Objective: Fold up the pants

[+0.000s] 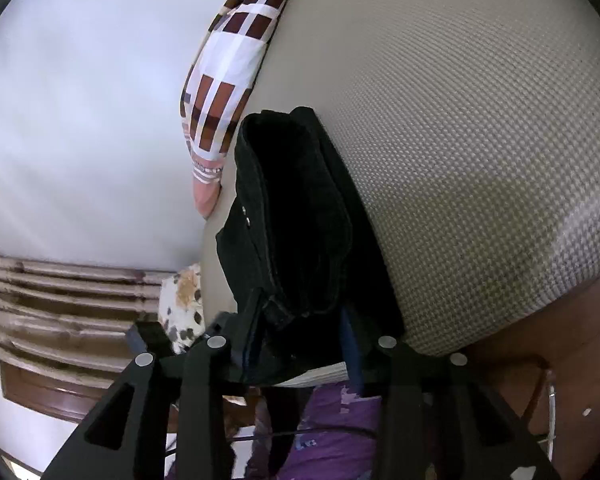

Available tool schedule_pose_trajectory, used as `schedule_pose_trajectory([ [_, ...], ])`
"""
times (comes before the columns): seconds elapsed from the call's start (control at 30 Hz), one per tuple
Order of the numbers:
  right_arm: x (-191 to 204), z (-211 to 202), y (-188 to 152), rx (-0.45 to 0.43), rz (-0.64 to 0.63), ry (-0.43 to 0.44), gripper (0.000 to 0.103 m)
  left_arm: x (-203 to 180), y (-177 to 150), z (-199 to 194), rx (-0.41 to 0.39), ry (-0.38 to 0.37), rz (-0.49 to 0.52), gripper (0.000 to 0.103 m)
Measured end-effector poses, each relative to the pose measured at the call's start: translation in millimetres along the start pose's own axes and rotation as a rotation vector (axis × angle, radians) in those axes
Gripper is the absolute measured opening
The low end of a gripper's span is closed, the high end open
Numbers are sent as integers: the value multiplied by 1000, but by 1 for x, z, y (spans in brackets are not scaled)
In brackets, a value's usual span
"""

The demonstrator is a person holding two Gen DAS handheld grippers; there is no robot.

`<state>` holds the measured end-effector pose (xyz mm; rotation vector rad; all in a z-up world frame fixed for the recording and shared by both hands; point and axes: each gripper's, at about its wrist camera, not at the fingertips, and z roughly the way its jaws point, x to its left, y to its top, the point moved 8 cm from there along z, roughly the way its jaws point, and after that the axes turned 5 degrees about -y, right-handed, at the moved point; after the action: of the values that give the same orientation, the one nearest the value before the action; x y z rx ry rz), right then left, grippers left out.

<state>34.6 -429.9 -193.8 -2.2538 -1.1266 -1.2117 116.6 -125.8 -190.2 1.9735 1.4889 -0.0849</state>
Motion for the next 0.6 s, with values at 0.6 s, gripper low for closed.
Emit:
schedule_pose_trajectory([
  [0.6,15,-26,39,-77,-145,-110,72,-2,-1,18,78,38,77,69],
])
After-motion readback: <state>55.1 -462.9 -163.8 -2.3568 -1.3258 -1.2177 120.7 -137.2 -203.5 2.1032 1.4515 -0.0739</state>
